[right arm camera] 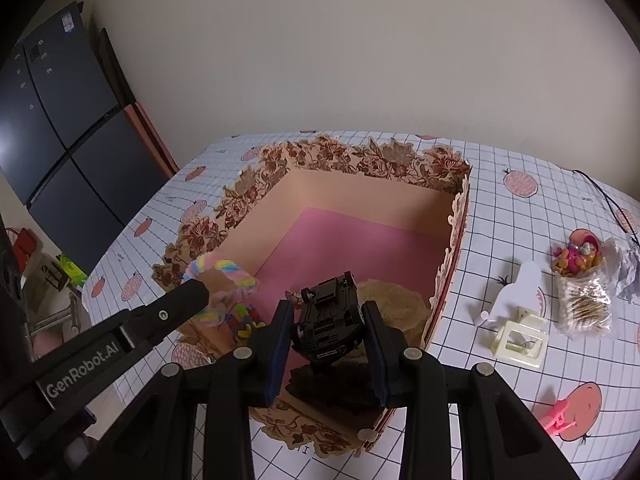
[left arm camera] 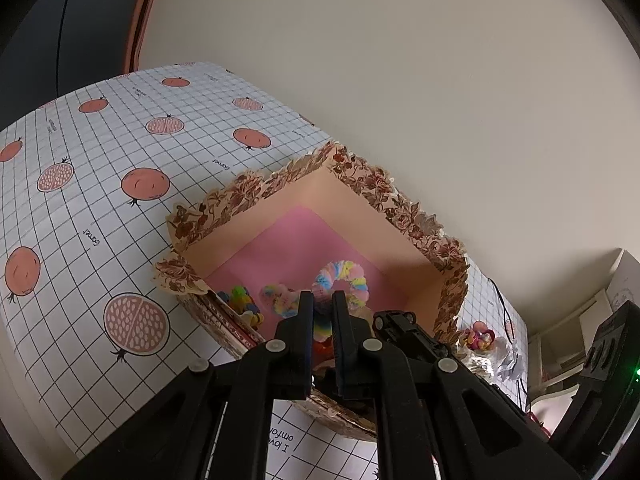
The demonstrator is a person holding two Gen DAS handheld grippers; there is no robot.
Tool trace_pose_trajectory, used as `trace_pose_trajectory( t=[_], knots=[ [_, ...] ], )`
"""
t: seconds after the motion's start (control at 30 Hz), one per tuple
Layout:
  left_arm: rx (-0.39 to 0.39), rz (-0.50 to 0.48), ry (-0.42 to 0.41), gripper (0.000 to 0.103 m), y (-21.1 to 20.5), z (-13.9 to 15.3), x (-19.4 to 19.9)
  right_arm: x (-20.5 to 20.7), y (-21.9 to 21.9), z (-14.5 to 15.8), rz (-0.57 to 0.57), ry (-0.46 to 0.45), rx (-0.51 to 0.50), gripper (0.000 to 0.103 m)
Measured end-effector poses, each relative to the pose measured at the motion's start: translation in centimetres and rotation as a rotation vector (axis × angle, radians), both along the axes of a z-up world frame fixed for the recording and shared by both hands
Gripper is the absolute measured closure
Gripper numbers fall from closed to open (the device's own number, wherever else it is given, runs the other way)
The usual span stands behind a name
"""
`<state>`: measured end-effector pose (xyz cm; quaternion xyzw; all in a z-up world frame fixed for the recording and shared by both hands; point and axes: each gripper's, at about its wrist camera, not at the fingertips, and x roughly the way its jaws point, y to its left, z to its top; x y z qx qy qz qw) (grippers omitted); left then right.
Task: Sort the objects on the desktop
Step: 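Open the right tool to drop the black car while the left tool releases the pipe cleaner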
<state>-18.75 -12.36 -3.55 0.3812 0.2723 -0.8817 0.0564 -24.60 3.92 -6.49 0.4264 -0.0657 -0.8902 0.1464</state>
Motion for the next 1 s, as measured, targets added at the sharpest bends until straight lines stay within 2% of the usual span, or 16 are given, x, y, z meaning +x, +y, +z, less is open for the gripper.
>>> trace_pose_trajectory(
  t=[0.73,0.83,0.9,1.0],
  knots=[
    [-0.009,0.003,-0.029,0.093,0.14,-0.42,-0.20,-0.30,-0.03,-0.33,0.006,-0.021,0.012,0.065],
    [-0.015,0.004,-0.032,0.089,0.13,-0.34,-0.22,-0.29,0.00,-0.30,0.005,-0.022,0.010,0.065],
    [-0.016,0.007,-0.032,0.082,0.10,-0.30,-0.20,-0.29,0.04,-0.27,0.004,-0.022,0.009,0.062],
    [-0.019,0.006,-0.033,0.080,0.06,-0.23,-0.21,-0.28,0.13,-0.18,0.004,-0.022,0.007,0.058]
  ],
)
